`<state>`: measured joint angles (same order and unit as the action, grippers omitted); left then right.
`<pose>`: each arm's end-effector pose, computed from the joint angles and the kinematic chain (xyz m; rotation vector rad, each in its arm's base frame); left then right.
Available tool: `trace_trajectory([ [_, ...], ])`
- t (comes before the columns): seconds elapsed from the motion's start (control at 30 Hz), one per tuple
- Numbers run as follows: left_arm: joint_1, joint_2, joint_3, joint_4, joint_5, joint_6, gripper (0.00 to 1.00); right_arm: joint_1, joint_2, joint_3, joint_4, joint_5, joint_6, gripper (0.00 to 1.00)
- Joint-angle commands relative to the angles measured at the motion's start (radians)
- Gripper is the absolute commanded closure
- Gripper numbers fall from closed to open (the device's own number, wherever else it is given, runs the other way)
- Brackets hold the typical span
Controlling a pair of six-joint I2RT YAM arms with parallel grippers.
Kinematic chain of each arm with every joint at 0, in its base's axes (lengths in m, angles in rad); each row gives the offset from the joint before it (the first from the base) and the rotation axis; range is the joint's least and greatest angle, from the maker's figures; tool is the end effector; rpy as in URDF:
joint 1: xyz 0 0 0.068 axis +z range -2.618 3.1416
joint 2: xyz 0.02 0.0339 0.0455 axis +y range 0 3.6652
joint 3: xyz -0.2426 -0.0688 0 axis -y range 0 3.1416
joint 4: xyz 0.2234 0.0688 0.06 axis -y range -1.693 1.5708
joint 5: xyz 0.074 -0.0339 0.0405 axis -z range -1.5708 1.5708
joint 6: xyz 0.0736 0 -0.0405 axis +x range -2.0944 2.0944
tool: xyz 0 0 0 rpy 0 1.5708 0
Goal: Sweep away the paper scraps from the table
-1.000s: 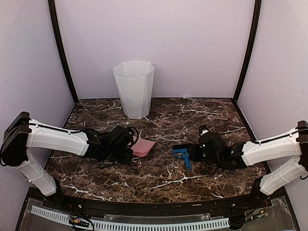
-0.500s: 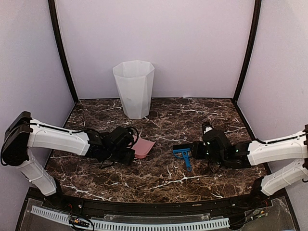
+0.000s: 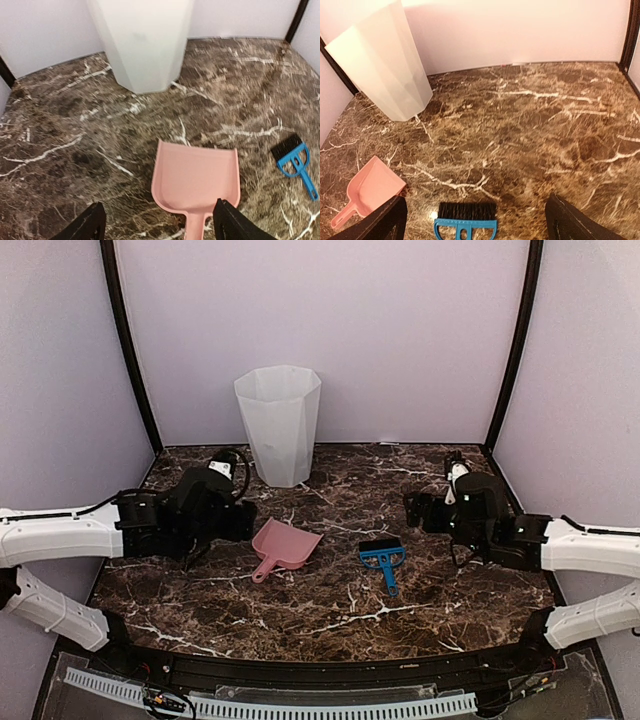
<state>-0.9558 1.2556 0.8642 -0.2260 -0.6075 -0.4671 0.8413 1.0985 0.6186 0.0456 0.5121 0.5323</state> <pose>0.1981 -0.2076 0.2366 0.1736 2.0652 -0.2041 0.2007 0.1704 0.2215 0.0219 1.9667 0.3927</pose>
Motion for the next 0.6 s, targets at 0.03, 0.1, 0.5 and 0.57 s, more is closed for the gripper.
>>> trace_trajectory([
  [0.03,0.093,-0.128,-0.052,0.046,-0.176,0.049,0.21,-0.097,-0.065,0.040,0.073,-0.006,-0.140,0.01],
  [0.1,0.132,-0.178,-0.098,0.056,-0.199,0.050,0.17,-0.143,-0.084,0.039,0.080,-0.003,-0.176,0.01],
  [0.5,0.245,-0.355,-0.231,0.120,-0.302,0.077,0.01,-0.403,-0.130,-0.069,0.182,-0.243,-0.265,0.01],
  [0.57,0.245,-0.361,-0.247,0.137,-0.305,0.089,0.01,-0.403,-0.124,-0.072,0.180,-0.258,-0.275,0.01],
])
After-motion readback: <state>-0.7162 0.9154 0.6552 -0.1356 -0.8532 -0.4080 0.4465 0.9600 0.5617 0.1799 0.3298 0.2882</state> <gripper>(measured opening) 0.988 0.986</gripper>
